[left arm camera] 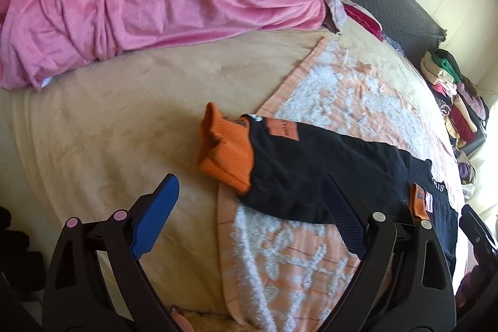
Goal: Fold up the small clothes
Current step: 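Move the left gripper toward the other orange-cuffed sleeve end, then grasp the orange cuff with the left gripper and fold it across the body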
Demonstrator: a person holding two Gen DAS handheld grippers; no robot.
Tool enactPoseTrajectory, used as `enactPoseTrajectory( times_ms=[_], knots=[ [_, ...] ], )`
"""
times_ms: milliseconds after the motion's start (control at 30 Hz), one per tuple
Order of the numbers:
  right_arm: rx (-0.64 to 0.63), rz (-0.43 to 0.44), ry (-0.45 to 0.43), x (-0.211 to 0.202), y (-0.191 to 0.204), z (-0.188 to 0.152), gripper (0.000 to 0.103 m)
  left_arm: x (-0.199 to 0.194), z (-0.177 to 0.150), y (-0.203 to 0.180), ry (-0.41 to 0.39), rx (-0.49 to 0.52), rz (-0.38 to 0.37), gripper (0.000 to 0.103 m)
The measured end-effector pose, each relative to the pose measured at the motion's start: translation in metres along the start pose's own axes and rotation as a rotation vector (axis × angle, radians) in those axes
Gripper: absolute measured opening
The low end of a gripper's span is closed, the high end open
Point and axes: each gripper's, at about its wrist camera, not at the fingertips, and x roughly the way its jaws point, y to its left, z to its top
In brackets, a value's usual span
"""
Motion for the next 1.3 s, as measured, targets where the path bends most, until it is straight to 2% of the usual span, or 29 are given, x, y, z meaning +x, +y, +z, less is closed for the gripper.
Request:
enactPoseTrajectory(
  times_ms=[200,267,433,467,533,600,633,700,933,1300],
  knots=[
    [-0.028,0.023,0.023,0.012,0.015,-0.002,0.098,0.021,0.004,0.015,0.047,-0.047,-0.023,0.086],
    [-0.035,0.028,0.028,0.015,0.018,-0.003,0.098,0.031,0.006,0.022,0.072,-0.085,-0.06,0.086],
    [-0.032,0.043,0.049,0.023,0.023,-0.008,0.098,0.049,0.015,0.029,0.078,-0.133,-0.086,0.085],
    [-0.028,0.045,0.052,0.024,0.023,-0.009,0.098,0.051,0.016,0.028,0.078,-0.134,-0.084,0.081],
    [-0.015,0.047,0.06,0.027,0.02,-0.011,0.098,0.057,0.018,0.027,0.08,-0.133,-0.088,0.053],
    [-0.001,0.045,0.067,0.028,0.016,-0.012,0.098,0.063,0.02,0.024,0.087,-0.123,-0.08,0.041],
    [0.009,0.044,0.068,0.029,0.014,-0.013,0.098,0.066,0.02,0.023,0.087,-0.118,-0.083,0.026],
    [0.031,0.045,0.072,0.029,0.008,-0.015,0.098,0.066,0.022,0.021,0.071,-0.117,-0.096,0.005],
    [0.104,0.035,0.079,0.027,-0.016,-0.024,0.098,0.037,0.029,0.001,-0.01,-0.075,-0.151,0.003],
    [0.231,-0.016,0.027,-0.005,-0.065,-0.039,0.098,-0.02,0.035,-0.077,-0.108,0.055,-0.31,0.003]
  ],
)
